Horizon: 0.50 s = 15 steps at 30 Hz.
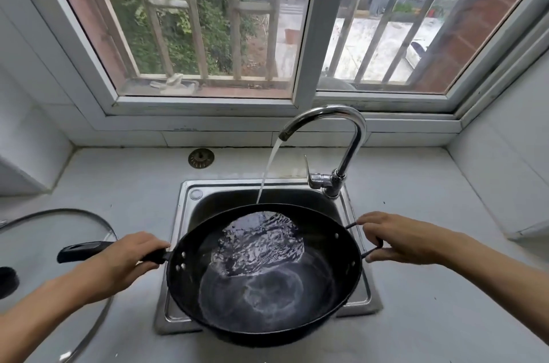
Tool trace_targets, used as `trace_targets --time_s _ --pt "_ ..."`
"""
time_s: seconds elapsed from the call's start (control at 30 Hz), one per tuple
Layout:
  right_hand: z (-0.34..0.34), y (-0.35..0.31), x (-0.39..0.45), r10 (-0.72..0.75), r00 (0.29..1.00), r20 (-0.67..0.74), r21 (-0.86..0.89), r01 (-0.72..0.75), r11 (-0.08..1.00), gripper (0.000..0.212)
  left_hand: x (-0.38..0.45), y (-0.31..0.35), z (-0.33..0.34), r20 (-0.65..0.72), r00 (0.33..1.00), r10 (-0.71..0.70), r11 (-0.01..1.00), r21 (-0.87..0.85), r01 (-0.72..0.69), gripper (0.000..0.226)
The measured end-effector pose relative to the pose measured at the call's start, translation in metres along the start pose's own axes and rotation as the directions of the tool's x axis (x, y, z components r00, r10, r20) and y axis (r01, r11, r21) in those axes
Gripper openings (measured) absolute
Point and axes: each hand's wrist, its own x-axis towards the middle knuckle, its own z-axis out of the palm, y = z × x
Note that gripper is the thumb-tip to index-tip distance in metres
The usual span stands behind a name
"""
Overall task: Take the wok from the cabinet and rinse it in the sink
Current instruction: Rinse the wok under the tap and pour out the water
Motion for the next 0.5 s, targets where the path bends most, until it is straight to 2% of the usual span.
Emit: trace_targets --time_s 0.17,0.3,0.4,0.5 --pt "0.007 0.000 0.001 -0.019 0.998 -0.059 0.044 0.022 0.999 0.042 -0.009 0.004 -0.002 0.012 0.996 -0.087 0.992 -0.085 0.088 0.034" --pt "0.016 0.002 0.004 0.032 0.995 -0.093 0.111 -0.022 0.994 0.043 -0.009 0.008 -0.007 0.012 0.984 -0.180 0.972 -0.152 0.180 0.038" --pt "0.020 0.001 0.006 0.053 0.988 -0.147 0.222 -0.020 0.975 0.022 -0.006 0.012 -0.009 0.011 0.978 -0.207 0.962 -0.178 0.205 0.034" --pt "0.023 0.003 0.009 0.118 0.956 -0.268 0.355 -0.016 0.935 0.020 -0.004 0.016 -0.011 -0.003 0.983 -0.186 0.970 -0.161 0.183 0.027"
